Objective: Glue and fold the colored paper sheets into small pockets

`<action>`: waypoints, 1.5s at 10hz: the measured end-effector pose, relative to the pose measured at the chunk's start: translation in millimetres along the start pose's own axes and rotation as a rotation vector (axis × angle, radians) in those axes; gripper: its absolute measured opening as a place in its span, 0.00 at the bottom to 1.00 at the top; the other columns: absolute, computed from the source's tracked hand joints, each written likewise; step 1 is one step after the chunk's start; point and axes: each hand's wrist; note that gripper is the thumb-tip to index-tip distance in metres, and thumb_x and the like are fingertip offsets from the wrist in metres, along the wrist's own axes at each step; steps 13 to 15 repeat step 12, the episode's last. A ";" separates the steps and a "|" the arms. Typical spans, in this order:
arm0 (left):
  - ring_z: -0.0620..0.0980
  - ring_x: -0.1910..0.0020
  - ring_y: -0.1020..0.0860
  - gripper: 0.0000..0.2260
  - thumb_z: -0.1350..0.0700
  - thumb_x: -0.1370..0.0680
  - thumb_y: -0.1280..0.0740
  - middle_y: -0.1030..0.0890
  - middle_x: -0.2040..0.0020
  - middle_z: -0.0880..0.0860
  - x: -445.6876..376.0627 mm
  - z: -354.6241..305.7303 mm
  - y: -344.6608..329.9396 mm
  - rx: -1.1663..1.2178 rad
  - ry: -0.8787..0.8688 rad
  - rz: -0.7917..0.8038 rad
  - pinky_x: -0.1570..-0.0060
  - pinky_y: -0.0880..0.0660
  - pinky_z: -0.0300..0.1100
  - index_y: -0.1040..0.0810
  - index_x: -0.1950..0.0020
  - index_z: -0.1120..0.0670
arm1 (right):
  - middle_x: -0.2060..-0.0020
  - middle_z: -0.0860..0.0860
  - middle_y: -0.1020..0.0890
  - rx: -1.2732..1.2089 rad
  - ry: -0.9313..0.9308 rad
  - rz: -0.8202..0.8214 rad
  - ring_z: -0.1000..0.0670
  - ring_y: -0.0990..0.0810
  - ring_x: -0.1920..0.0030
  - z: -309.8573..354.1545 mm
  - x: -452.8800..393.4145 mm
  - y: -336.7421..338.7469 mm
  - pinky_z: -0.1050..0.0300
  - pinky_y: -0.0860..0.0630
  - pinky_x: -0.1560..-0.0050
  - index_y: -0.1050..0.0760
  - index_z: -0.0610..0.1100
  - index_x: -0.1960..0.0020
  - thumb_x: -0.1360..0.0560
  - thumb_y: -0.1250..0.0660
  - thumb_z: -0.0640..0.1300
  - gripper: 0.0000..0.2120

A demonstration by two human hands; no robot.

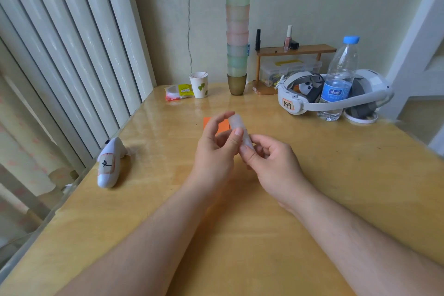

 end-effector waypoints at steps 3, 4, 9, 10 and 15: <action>0.56 0.46 0.16 0.28 0.54 0.19 0.28 0.14 0.48 0.54 -7.1 5.2 17.1 -0.194 -0.034 0.021 0.37 0.21 0.57 0.34 0.24 0.35 | 0.60 0.52 0.18 0.149 -0.088 0.109 0.54 0.27 0.61 4.4 1.6 -4.1 0.53 0.29 0.56 0.16 0.56 0.42 0.20 0.31 0.53 0.09; 0.54 0.44 0.15 0.20 0.53 0.22 0.25 0.13 0.47 0.52 -12.1 2.3 29.2 -0.183 -0.017 -0.017 0.36 0.22 0.59 0.23 0.31 0.46 | 0.69 0.60 0.24 0.306 -0.108 0.064 0.55 0.29 0.68 11.7 -10.1 -6.7 0.56 0.31 0.63 0.17 0.53 0.51 0.22 0.29 0.51 0.04; 0.33 0.43 0.19 0.25 0.60 0.24 0.36 0.15 0.45 0.35 -26.5 17.7 51.4 -0.698 0.018 0.079 0.34 0.23 0.44 0.20 0.33 0.36 | 0.58 0.53 0.13 0.819 -0.076 -0.059 0.46 0.16 0.54 -11.3 -59.8 -30.0 0.50 0.20 0.53 0.17 0.48 0.52 0.23 0.29 0.52 0.08; 0.34 0.43 0.19 0.26 0.59 0.26 0.37 0.15 0.45 0.34 -26.8 19.1 51.4 -0.747 0.034 0.091 0.35 0.23 0.42 0.20 0.33 0.35 | 0.57 0.52 0.13 0.843 -0.054 -0.049 0.45 0.15 0.52 -16.5 -61.4 -29.2 0.48 0.19 0.52 0.16 0.48 0.52 0.23 0.29 0.54 0.09; 0.41 0.42 0.19 0.23 0.58 0.22 0.36 0.16 0.41 0.41 -22.2 19.9 50.2 -0.817 0.052 -0.020 0.35 0.25 0.41 0.23 0.27 0.45 | 0.48 0.53 0.13 0.809 -0.120 0.006 0.48 0.16 0.46 -10.7 -56.0 -22.8 0.50 0.21 0.44 0.16 0.48 0.44 0.26 0.24 0.53 0.15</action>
Point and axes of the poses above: each hand's wrist, its own x-axis away from the middle knuckle, its own y-axis out of the back of the hand, z = x × y
